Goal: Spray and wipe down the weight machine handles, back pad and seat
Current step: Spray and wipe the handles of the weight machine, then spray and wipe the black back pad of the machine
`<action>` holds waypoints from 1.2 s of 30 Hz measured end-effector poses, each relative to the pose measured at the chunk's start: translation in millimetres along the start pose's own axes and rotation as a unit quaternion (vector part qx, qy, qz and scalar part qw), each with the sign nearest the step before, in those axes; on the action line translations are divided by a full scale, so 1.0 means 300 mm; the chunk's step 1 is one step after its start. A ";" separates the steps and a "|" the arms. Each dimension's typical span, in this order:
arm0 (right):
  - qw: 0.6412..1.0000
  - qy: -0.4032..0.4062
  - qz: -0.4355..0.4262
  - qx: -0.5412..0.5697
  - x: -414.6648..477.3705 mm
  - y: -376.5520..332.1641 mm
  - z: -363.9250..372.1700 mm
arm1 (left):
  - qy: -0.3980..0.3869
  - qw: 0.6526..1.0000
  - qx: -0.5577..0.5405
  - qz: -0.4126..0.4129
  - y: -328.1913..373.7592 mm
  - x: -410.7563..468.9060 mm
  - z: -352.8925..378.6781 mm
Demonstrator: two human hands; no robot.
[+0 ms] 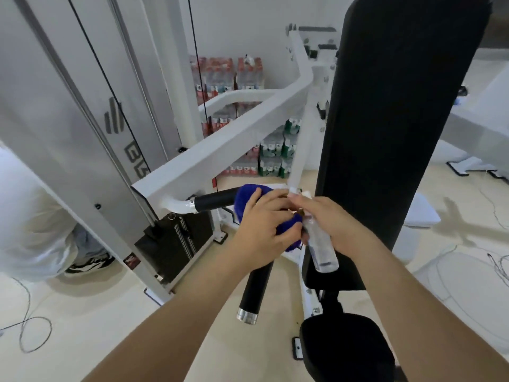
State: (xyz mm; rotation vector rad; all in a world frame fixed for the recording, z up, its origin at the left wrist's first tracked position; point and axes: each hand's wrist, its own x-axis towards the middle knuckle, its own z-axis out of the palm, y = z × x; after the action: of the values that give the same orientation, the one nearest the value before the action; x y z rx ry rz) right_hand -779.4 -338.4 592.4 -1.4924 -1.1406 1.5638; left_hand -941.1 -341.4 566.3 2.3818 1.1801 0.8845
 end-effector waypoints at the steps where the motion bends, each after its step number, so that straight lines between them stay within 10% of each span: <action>1: 1.000 -0.028 -0.003 -0.001 -0.009 0.014 -0.006 | -0.002 0.999 -0.030 -0.009 0.012 -0.029 -0.003; 11: 0.986 -0.106 -0.041 0.123 -0.100 -0.013 -0.211 | 0.123 0.924 -0.231 -0.278 0.326 0.058 -0.041; 19: 0.959 0.011 -0.152 0.238 -0.149 -0.097 -0.377 | -0.131 0.957 -0.094 -0.241 0.455 0.190 0.118; 30: 0.972 0.010 -0.160 0.171 -0.049 -0.330 -0.555 | -0.150 0.970 -0.064 -0.179 0.481 0.509 0.130; 36: 0.968 0.142 -0.133 0.157 0.090 -0.463 -0.533 | -0.187 0.970 -0.052 -0.148 0.425 0.693 0.084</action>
State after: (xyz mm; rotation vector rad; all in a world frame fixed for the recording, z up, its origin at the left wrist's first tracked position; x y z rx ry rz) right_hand -636.8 -239.2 716.6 -1.2451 -0.8443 1.2335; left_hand -753.2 -251.7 695.7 2.0927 1.2516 0.3711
